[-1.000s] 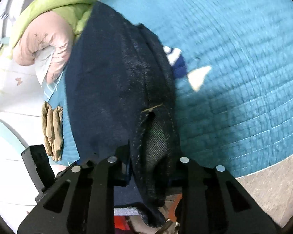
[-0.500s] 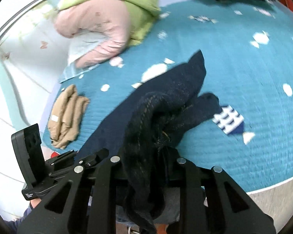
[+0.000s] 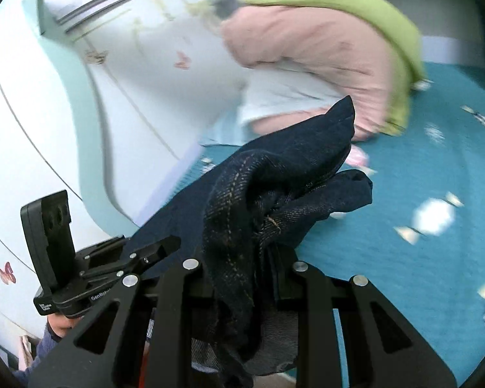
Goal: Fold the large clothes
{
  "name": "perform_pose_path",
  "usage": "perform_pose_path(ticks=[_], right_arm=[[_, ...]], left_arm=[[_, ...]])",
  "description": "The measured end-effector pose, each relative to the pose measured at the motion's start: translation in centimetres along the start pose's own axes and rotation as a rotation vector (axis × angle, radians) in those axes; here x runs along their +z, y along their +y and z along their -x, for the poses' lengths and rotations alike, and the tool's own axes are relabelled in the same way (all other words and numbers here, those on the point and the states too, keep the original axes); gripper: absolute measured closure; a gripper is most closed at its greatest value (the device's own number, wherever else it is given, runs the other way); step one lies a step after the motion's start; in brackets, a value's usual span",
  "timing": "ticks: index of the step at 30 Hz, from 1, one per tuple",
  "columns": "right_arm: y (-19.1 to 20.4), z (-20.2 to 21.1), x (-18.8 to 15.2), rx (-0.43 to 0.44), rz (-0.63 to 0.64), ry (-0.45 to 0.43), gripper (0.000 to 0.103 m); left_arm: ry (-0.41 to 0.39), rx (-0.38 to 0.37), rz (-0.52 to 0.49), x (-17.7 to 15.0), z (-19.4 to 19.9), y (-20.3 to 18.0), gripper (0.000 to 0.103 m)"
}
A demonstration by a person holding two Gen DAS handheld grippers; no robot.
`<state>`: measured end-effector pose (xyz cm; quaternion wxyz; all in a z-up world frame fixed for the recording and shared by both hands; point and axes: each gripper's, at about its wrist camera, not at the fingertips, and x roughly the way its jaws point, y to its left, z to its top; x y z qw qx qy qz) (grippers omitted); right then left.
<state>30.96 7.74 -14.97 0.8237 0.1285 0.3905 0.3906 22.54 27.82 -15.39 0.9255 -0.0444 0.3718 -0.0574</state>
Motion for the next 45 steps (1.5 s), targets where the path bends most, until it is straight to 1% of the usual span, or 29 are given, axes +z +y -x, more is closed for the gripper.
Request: perform_pose_path(ticks=[1, 2, 4, 6, 8, 11, 13, 15, 16, 17, 18, 19, 20, 21, 22, 23, 24, 26, 27, 28, 30, 32, 34, 36, 37, 39, 40, 41, 45], right_arm=[[0.8, -1.3, 0.4, 0.007, 0.006, 0.000, 0.083], [2.0, -3.6, 0.9, 0.019, 0.009, 0.002, 0.083], [3.5, -6.9, 1.3, 0.032, 0.010, 0.007, 0.083], [4.4, -10.2, 1.1, 0.044, -0.008, 0.024, 0.083], [5.2, -13.0, 0.1, 0.030, -0.001, 0.049, 0.083], [5.0, -16.9, -2.4, -0.004, -0.023, 0.118, 0.083], [4.6, -18.6, -4.6, -0.026, -0.026, 0.174, 0.083], [4.0, -19.6, -6.5, -0.035, -0.038, 0.212, 0.082], [3.5, -19.7, -7.6, -0.046, -0.049, 0.227, 0.079], [2.7, -19.8, -8.7, -0.065, -0.076, 0.241, 0.076], [2.2, -19.8, -9.4, -0.076, -0.086, 0.252, 0.073], [1.8, -19.8, -9.8, -0.086, -0.084, 0.261, 0.065], [1.3, -19.4, -10.3, -0.095, -0.075, 0.264, 0.060], [0.9, -18.9, -10.4, -0.101, -0.066, 0.259, 0.059], [0.5, -18.3, -10.4, -0.113, -0.066, 0.257, 0.059], [0.0, -17.3, -10.1, -0.125, -0.074, 0.247, 0.058], [-0.3, -16.6, -9.7, -0.127, -0.075, 0.229, 0.058], [-0.4, -14.7, -8.7, -0.146, -0.049, 0.181, 0.058], [-0.3, -13.5, -7.9, -0.148, -0.029, 0.140, 0.058], [0.0, -12.8, -6.9, -0.143, -0.004, 0.109, 0.060], [1.0, -12.6, -4.8, -0.144, 0.063, 0.074, 0.072], [2.0, -13.8, -2.6, -0.123, 0.102, 0.071, 0.089], [2.7, -15.7, -1.0, -0.116, 0.130, 0.088, 0.090], [2.9, -18.4, -0.1, -0.086, 0.119, 0.135, 0.092], [2.7, -19.9, 0.2, -0.085, 0.116, 0.167, 0.092], [1.4, -22.9, 0.6, -0.140, 0.104, 0.216, 0.093], [0.4, -24.2, 0.7, -0.156, 0.091, 0.247, 0.098], [-1.2, -25.7, 0.6, -0.174, 0.054, 0.286, 0.103], [-4.1, -28.6, -0.3, -0.223, 0.017, 0.352, 0.103]], left_arm=[[-0.015, 0.041, -0.019, 0.8, 0.5, 2.1, 0.074], [-0.026, 0.062, -0.032, 1.2, 0.6, 3.5, 0.074], [-0.046, 0.080, -0.021, 2.0, 0.9, 7.0, 0.074], [-0.050, 0.119, -0.022, 2.1, 0.5, 10.3, 0.074], [-0.036, 0.152, -0.009, 1.6, -0.7, 13.1, 0.074], [0.046, 0.198, 0.034, -1.2, -3.8, 17.3, 0.073], [0.109, 0.228, 0.068, -4.1, -6.3, 19.3, 0.070], [0.130, 0.261, 0.090, -6.5, -7.5, 20.2, 0.069], [0.131, 0.269, 0.110, -7.7, -7.7, 20.8, 0.065], [0.127, 0.279, 0.127, -8.4, -7.8, 20.9, 0.062], [0.119, 0.294, 0.141, -9.0, -7.7, 21.1, 0.052], [0.104, 0.336, 0.150, -9.5, -7.2, 21.2, 0.042], [0.089, 0.359, 0.156, -9.7, -6.7, 21.3, 0.042], [0.072, 0.361, 0.164, -9.9, -5.9, 21.2, 0.041], [0.060, 0.375, 0.175, -10.1, -5.0, 21.2, 0.036], [0.050, 0.400, 0.178, -10.1, -4.4, 21.1, 0.034], [0.031, 0.417, 0.181, -9.9, -3.7, 21.0, 0.031], [-0.017, 0.438, 0.209, -9.3, -2.1, 21.0, 0.028], [-0.037, 0.421, 0.222, -9.0, -1.4, 20.6, 0.026], [-0.046, 0.403, 0.227, -8.8, -1.1, 20.3, 0.025], [-0.040, 0.383, 0.227, -8.5, -1.1, 19.1, 0.025], [-0.021, 0.339, 0.231, -8.3, -2.1, 17.6, 0.025], [0.001, 0.323, 0.223, -8.1, -3.5, 16.5, 0.025], [0.038, 0.340, 0.211, -7.6, -5.6, 15.4, 0.025], [0.067, 0.333, 0.237, -7.6, -6.8, 15.4, 0.023], [0.126, 0.320, 0.295, -8.1, -8.9, 15.8, 0.022], [0.143, 0.329, 0.319, -8.7, -10.1, 16.1, 0.022], [0.138, 0.338, 0.309, -9.3, -10.6, 16.0, 0.022], [0.116, 0.323, 0.213, -10.5, -11.5, 15.2, 0.022]])
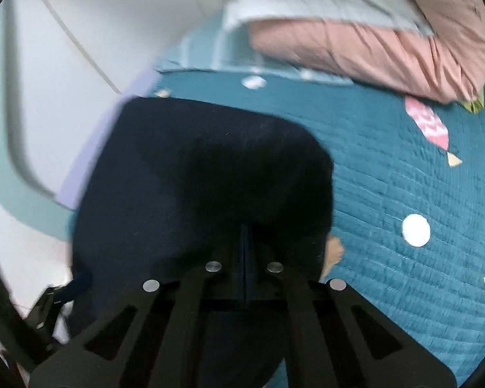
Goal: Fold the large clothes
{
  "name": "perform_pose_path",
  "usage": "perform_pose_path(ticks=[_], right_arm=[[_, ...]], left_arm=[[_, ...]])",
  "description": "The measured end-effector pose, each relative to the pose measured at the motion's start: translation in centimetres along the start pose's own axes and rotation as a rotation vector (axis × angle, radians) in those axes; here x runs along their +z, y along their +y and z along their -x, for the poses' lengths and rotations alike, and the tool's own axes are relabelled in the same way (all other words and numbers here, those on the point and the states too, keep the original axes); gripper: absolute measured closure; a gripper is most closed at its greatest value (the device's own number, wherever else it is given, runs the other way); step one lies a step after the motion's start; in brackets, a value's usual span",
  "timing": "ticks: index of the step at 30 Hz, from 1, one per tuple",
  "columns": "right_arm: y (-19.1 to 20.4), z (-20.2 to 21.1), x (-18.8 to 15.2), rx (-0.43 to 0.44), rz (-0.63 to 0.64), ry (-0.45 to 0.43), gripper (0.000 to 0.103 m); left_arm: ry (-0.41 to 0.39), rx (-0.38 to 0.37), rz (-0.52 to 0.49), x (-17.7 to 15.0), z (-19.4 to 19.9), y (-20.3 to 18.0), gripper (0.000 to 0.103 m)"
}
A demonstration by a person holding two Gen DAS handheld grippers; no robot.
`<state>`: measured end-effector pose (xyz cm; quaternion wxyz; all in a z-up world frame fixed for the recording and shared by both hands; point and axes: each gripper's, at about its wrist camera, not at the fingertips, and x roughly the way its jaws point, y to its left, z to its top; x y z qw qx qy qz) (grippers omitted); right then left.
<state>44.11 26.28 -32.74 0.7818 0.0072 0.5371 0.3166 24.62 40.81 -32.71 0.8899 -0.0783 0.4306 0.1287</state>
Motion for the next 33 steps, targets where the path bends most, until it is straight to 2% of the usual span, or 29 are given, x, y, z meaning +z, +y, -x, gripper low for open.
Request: perform_pose_path(ticks=[3, 6, 8, 9, 11, 14, 17, 19, 20, 25, 28, 32, 33], right_arm=[[-0.6, -1.4, -0.7, -0.006, -0.007, 0.012, 0.103], [-0.5, -0.3, -1.4, 0.011, -0.020, -0.006, 0.103], [-0.1, 2.0, -2.9, 0.068, -0.012, -0.041, 0.097], [0.1, 2.7, -3.5, 0.085, 0.004, -0.055, 0.097], [0.8, 4.7, -5.4, 0.117, 0.049, -0.081, 0.097], [0.8, 5.0, -7.7, 0.168, 0.027, -0.053, 0.097], [0.4, 3.7, -9.1, 0.177, -0.003, -0.024, 0.097], [-0.3, 2.5, -9.4, 0.178, -0.036, 0.002, 0.098], [-0.7, 1.9, -9.5, 0.181, -0.045, 0.005, 0.103], [-1.4, 0.1, -9.3, 0.191, -0.062, 0.031, 0.103], [-1.8, -0.7, -9.1, 0.202, -0.092, 0.041, 0.103], [-1.2, 0.1, -9.1, 0.183, -0.076, 0.035, 0.103], [-1.2, 0.6, -9.1, 0.201, -0.076, 0.026, 0.101]], left_arm=[[0.012, -0.008, -0.007, 0.4, -0.7, -0.3, 0.022], [0.012, -0.006, 0.029, 1.3, -0.2, -0.3, 0.022], [0.018, -0.053, 0.065, 1.9, 0.9, 0.1, 0.022], [0.010, -0.083, 0.084, 2.5, 1.5, 0.5, 0.022], [0.006, -0.132, 0.100, 4.1, 2.7, 0.7, 0.022], [0.014, -0.187, 0.095, 7.5, 3.1, 0.4, 0.022], [0.073, -0.231, 0.118, 11.3, 0.6, 0.1, 0.022], [0.176, -0.210, 0.125, 13.2, -2.6, 0.0, 0.022], [0.211, -0.198, 0.126, 13.5, -3.9, 0.1, 0.022], [0.281, -0.101, 0.085, 14.4, -7.7, -0.8, 0.022], [0.293, -0.064, 0.082, 14.0, -9.4, -0.8, 0.022], [0.236, -0.061, 0.058, 13.7, -7.7, -0.9, 0.021], [0.212, -0.061, 0.043, 13.8, -6.7, -1.1, 0.020]])
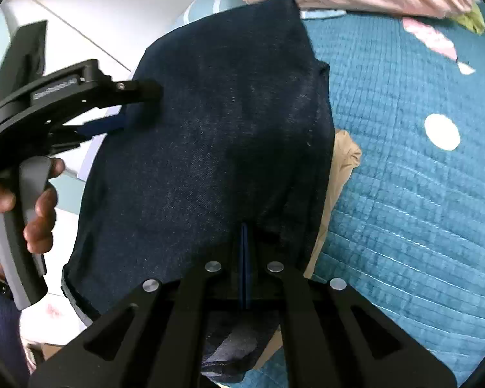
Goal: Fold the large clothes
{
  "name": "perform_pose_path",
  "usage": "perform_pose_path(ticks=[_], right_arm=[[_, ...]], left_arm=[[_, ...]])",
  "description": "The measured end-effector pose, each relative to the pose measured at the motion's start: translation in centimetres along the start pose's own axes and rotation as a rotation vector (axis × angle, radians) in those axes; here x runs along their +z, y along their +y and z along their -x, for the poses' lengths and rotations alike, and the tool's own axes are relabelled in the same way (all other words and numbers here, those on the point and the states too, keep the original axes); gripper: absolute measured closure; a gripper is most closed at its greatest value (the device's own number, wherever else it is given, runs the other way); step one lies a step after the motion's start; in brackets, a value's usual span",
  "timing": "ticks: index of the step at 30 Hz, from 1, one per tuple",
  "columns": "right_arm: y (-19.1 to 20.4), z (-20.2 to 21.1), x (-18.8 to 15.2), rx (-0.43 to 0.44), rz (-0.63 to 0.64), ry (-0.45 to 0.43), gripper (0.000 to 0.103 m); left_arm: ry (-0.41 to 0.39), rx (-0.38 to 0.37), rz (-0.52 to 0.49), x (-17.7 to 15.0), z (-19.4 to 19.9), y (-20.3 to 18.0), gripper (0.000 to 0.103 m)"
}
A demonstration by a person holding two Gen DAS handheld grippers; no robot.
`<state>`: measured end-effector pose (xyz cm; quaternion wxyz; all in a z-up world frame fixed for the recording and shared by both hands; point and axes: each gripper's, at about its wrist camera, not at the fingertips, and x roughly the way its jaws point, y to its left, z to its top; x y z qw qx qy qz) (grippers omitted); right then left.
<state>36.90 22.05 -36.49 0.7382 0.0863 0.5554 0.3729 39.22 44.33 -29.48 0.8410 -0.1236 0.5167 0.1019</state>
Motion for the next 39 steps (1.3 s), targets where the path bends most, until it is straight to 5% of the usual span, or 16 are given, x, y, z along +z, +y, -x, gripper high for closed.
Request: perform_pose_path(ticks=[4, 8, 13, 16, 20, 26, 39], right_arm=[[0.8, 4.9, -1.3, 0.090, -0.015, -0.063, 0.087], [2.9, 12.0, -3.7, 0.082, 0.069, -0.151, 0.070], [5.5, 20.9, -8.1, -0.056, 0.169, -0.277, 0.051], [7.1, 26.4, -11.7, -0.167, 0.202, -0.375, 0.025], [9.4, 31.9, -16.6, -0.238, 0.271, -0.463, 0.011], [12.4, 37.8, -21.9, -0.292, 0.338, -0.588, 0.008], [15.7, 46.7, -27.9, -0.330, 0.415, -0.796, 0.008]], left_arm=[[-0.129, 0.007, -0.026, -2.3, 6.2, -0.5, 0.017], [-0.263, 0.059, -0.052, -6.3, 13.0, -1.7, 0.012], [-0.383, 0.139, -0.029, -13.0, 21.3, -4.7, 0.010], [-0.422, 0.098, 0.039, -16.4, 25.1, -5.8, 0.008], [-0.518, 0.103, 0.069, -21.6, 30.5, -8.8, 0.005], [-0.608, 0.045, 0.009, -26.9, 37.3, -13.9, 0.005], [-0.798, 0.055, -0.103, -35.3, 47.2, -20.6, 0.005]])
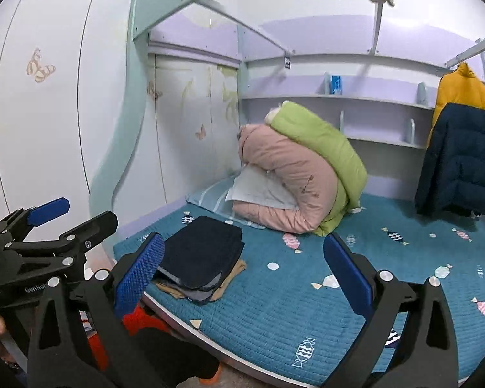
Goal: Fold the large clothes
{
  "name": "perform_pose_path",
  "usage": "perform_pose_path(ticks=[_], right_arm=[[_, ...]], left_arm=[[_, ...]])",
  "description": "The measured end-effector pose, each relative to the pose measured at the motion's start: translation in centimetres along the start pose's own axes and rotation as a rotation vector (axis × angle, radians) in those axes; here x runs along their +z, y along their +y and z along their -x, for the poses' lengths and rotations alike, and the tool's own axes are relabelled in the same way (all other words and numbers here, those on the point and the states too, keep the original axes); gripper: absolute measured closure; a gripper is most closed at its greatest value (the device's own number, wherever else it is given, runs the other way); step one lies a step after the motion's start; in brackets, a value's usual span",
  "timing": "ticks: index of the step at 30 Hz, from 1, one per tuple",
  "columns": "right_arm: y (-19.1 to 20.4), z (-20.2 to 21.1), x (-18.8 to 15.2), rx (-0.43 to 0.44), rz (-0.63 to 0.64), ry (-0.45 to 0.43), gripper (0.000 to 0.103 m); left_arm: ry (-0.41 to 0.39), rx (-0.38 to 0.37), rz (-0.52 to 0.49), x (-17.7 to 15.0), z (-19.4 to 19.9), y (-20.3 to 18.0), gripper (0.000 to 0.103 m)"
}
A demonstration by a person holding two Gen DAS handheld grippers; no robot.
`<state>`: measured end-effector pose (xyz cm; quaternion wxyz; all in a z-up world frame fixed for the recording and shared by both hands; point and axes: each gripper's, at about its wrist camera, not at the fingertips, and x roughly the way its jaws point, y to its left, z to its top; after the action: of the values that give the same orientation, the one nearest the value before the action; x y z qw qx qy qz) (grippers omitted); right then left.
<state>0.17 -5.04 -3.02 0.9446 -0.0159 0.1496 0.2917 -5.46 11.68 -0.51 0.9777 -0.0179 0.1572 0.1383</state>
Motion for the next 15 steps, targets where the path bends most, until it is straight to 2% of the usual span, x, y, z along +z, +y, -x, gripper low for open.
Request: perform_pose_path(ticks=[15], right_arm=[[-1.7, 4.8, 1.5, -0.075, 0.013, -0.102, 0.008]], left_arm=[[-0.091, 0.001, -0.027, 1.5, 4.0, -3.4, 0.005]])
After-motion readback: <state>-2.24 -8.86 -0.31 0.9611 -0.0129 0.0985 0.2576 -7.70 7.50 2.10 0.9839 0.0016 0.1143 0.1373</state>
